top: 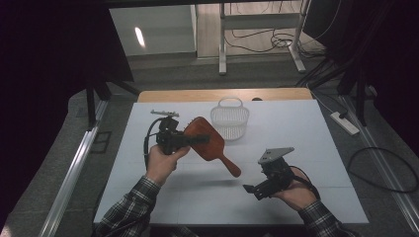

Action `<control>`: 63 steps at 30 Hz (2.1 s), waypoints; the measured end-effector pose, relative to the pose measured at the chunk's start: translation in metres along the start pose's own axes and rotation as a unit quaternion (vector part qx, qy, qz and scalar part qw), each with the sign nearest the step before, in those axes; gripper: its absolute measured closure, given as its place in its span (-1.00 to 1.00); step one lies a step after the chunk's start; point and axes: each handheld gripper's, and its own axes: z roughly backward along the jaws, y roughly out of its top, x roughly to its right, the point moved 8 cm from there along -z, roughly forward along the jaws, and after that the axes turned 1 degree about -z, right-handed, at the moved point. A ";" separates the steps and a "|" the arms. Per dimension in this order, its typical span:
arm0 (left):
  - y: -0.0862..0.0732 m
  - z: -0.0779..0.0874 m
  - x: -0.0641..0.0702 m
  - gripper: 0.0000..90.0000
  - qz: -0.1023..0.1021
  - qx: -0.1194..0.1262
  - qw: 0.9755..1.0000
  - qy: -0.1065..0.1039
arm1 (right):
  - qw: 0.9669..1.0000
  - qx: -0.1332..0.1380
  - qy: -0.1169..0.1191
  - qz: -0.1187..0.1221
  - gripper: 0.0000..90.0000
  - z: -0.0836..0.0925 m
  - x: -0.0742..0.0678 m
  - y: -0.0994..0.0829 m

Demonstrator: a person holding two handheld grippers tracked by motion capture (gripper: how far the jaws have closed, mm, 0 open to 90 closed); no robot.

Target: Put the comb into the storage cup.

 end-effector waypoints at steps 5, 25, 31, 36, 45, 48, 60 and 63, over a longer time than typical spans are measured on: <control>0.004 0.004 -0.003 0.24 0.000 0.001 1.000 0.004 | 1.000 0.006 -0.011 -0.003 -1.00 0.007 0.004 -0.005; 0.022 0.016 -0.017 0.24 0.009 0.016 1.000 0.023 | 0.999 -0.001 -0.037 -0.039 -1.00 0.033 0.015 -0.038; 0.027 0.020 -0.020 0.24 0.013 0.021 0.999 0.024 | 0.998 0.003 -0.045 -0.051 -1.00 0.040 0.017 -0.045; 0.033 0.023 -0.023 0.24 0.015 0.025 0.999 0.028 | 0.997 -0.005 -0.055 -0.062 -1.00 0.046 0.019 -0.057; 0.042 0.026 -0.027 0.24 0.017 0.030 0.999 0.032 | 0.994 -0.006 -0.070 -0.083 -1.00 0.058 0.021 -0.069; 0.046 0.027 -0.029 0.24 0.020 0.032 0.999 0.033 | 0.993 -0.011 -0.075 -0.091 -1.00 0.061 0.022 -0.076; 0.065 0.032 -0.032 0.24 0.025 0.046 0.998 0.039 | 0.989 -0.009 -0.090 -0.119 -1.00 0.075 0.024 -0.088; 0.071 0.034 -0.035 0.24 0.025 0.051 0.997 0.046 | 0.988 -0.010 -0.091 -0.121 -1.00 0.077 0.024 -0.089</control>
